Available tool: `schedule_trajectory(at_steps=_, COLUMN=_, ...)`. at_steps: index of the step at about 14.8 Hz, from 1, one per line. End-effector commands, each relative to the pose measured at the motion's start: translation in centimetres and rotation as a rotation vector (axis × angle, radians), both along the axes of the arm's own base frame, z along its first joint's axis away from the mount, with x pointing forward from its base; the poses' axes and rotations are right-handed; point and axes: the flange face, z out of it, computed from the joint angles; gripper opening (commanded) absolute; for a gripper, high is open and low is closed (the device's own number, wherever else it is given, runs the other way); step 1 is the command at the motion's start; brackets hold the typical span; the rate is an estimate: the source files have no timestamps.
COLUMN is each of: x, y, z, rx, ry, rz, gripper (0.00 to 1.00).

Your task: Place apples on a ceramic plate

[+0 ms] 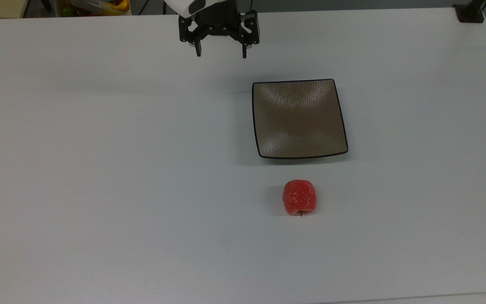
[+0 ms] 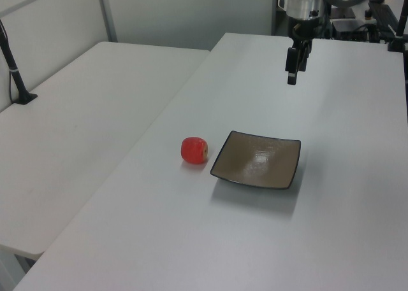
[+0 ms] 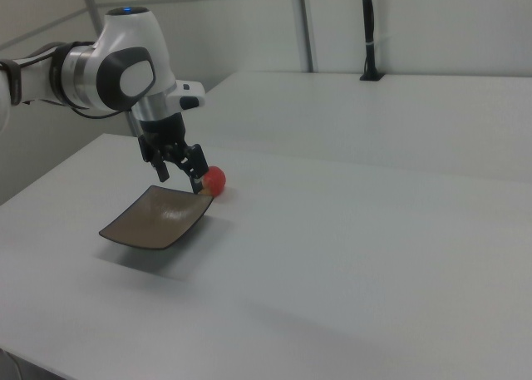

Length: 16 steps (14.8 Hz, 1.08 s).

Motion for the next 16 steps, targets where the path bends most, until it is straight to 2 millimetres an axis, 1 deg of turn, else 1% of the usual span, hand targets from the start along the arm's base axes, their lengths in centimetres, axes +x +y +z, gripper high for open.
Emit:
schedule_trajectory(at_steps=1, x=-0.3, y=0.4, z=-0.2, rx=0.023, ry=-0.009, rz=0.022, gripper=1.0)
schedule_trajectory(at_steps=5, x=-0.3, y=0.5, z=-0.2, rx=0.023, ry=-0.006, rz=0.024, gripper=1.0)
schedule_trajectory(at_steps=7, x=-0.1, y=0.4, z=0.2, rx=0.024, ry=-0.013, rz=0.015, gripper=1.0)
schedule_trajectory(at_steps=8, x=0.5, y=0.5, z=-0.7, rx=0.024, ry=-0.01, rz=0.013, gripper=1.0)
schedule_trajectory(at_steps=9, x=1.6, y=0.7, z=-0.5, rx=0.026, ry=-0.024, rz=0.013, gripper=1.0)
schedule_trajectory(at_steps=10, x=2.5, y=1.1, z=-1.1, rx=0.027, ry=-0.02, rz=0.016, gripper=1.0)
schedule_trajectory(at_steps=13, x=5.1, y=2.0, z=-1.7, rx=0.034, ry=-0.056, rz=0.016, gripper=1.0)
schedule_trajectory(at_steps=16, x=7.5, y=4.1, z=-1.9, rx=0.045, ry=-0.101, rz=0.024, gripper=1.0)
